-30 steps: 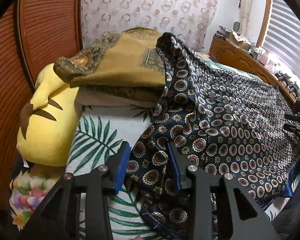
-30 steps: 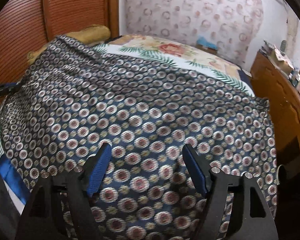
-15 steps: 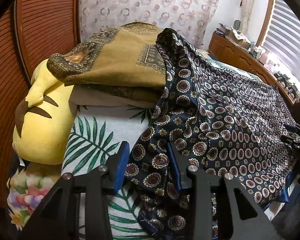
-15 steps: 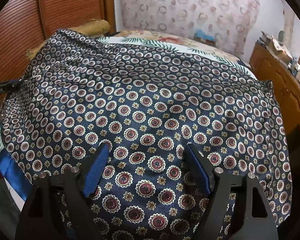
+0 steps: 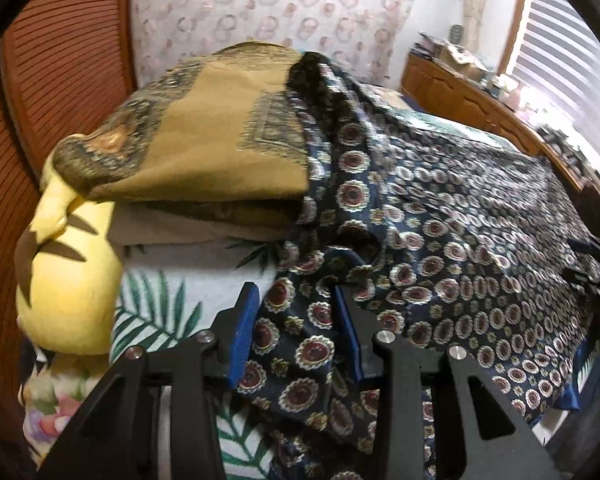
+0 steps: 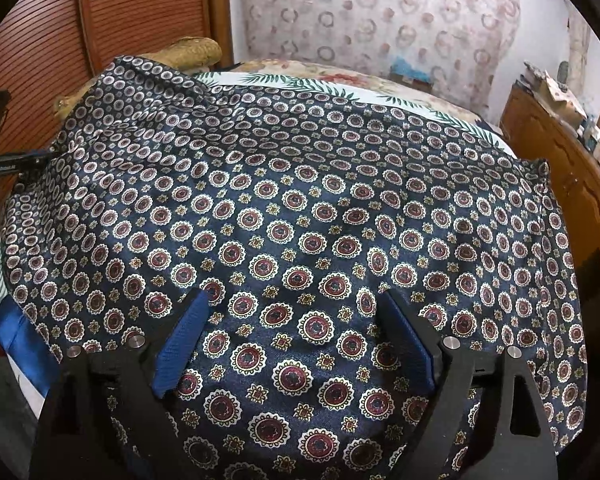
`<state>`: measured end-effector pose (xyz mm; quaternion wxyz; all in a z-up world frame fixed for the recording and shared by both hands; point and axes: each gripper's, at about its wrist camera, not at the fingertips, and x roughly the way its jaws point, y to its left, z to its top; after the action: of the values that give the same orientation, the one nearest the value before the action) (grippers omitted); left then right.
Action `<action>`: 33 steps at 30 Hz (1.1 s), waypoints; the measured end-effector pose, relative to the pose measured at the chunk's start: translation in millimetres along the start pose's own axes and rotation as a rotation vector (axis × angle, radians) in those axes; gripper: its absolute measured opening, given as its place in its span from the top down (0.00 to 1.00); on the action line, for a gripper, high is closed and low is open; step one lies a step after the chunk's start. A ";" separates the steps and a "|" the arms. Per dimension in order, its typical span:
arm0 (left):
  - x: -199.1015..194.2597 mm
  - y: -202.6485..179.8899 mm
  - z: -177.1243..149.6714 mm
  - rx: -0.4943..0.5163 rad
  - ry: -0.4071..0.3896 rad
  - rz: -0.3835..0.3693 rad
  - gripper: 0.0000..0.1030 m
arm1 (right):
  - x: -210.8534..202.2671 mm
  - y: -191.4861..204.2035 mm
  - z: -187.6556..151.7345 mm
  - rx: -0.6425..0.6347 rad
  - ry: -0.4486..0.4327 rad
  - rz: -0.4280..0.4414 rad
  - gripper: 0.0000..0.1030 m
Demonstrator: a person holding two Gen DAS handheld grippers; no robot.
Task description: Fold small clothes
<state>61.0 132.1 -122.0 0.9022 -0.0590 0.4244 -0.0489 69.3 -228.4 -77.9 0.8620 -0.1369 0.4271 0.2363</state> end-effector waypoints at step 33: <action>-69.8 -246.5 115.4 0.312 -0.234 -0.485 1.00 | -94.7 -99.2 -32.2 0.202 -0.151 -0.102 0.54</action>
<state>96.3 -94.3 40.5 0.9051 -0.0246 0.2787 -0.3201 50.1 -354.4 -17.9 0.9120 -0.0528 0.3749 0.1579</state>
